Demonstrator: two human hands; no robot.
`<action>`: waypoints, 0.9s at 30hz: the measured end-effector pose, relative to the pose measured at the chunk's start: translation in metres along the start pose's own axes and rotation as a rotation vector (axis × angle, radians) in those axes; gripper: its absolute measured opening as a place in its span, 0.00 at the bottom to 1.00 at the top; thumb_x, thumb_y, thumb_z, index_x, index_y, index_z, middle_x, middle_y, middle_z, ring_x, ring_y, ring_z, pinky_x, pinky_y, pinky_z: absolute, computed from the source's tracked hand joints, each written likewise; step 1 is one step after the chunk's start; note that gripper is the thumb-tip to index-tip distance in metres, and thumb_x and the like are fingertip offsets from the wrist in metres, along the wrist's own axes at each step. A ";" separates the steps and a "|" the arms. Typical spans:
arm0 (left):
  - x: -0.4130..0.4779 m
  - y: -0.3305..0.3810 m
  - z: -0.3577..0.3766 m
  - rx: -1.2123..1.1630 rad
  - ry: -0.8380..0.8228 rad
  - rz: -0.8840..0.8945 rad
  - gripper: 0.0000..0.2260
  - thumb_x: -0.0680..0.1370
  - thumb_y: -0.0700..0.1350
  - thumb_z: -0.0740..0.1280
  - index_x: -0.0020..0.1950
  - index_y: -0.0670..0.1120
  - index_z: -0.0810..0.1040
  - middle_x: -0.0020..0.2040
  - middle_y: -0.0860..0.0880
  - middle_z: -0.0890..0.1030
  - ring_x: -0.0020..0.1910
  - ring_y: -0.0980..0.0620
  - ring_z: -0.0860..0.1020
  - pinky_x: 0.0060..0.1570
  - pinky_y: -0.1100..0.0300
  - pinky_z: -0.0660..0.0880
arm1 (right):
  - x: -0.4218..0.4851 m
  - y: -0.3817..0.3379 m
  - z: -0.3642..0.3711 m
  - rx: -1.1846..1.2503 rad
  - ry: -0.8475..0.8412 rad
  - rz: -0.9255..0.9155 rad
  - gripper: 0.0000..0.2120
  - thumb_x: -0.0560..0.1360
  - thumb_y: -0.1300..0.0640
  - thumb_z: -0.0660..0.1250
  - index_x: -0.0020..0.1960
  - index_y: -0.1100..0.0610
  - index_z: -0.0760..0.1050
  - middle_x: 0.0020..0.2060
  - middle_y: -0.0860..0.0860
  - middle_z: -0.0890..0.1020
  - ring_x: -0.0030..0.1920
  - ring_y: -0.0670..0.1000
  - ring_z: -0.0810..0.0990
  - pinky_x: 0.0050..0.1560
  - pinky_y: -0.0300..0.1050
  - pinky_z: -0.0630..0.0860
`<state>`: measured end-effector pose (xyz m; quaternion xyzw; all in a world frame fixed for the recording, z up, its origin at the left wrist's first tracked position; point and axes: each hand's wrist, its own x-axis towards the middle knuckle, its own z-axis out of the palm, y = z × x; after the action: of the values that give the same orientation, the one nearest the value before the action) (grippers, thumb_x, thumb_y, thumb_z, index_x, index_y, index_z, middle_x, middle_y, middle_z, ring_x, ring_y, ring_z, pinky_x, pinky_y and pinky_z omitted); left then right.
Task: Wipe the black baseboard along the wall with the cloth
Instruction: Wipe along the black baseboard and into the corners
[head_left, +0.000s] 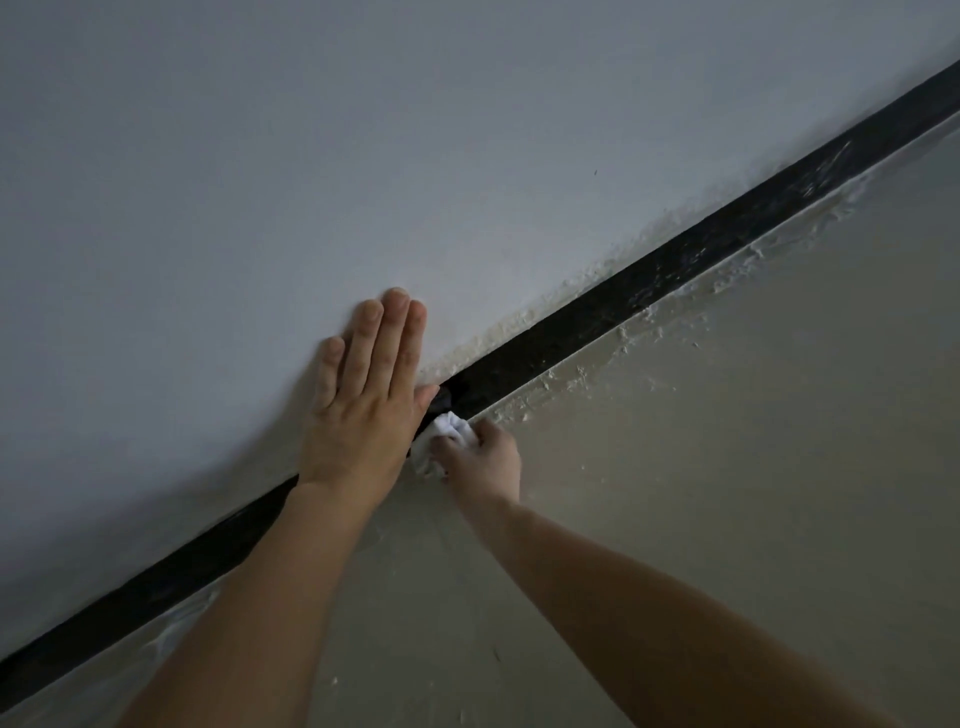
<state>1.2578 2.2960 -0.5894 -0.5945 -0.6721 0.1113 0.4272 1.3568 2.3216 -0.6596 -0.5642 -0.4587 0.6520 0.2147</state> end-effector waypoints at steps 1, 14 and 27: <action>-0.001 0.000 0.000 -0.006 0.002 -0.006 0.33 0.83 0.58 0.49 0.78 0.39 0.42 0.77 0.41 0.35 0.76 0.45 0.35 0.73 0.50 0.36 | 0.003 -0.002 -0.004 0.042 0.043 0.030 0.06 0.69 0.59 0.69 0.37 0.58 0.72 0.30 0.50 0.75 0.32 0.50 0.74 0.34 0.46 0.73; 0.000 0.004 0.001 -0.083 -0.019 -0.034 0.34 0.83 0.57 0.52 0.78 0.38 0.41 0.76 0.41 0.33 0.75 0.45 0.34 0.73 0.49 0.33 | 0.062 -0.036 -0.101 0.241 0.349 0.040 0.03 0.69 0.62 0.70 0.40 0.58 0.77 0.32 0.52 0.78 0.33 0.49 0.77 0.32 0.39 0.75; 0.039 0.055 0.005 -0.151 0.064 -0.112 0.34 0.83 0.58 0.52 0.78 0.40 0.41 0.76 0.41 0.34 0.75 0.44 0.33 0.73 0.48 0.36 | 0.046 -0.030 -0.077 0.040 0.257 -0.043 0.06 0.66 0.61 0.70 0.36 0.59 0.73 0.27 0.49 0.75 0.29 0.48 0.75 0.28 0.40 0.71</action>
<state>1.2962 2.3477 -0.6112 -0.5898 -0.6967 0.0174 0.4079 1.4090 2.4003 -0.6542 -0.6290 -0.4263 0.5784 0.2967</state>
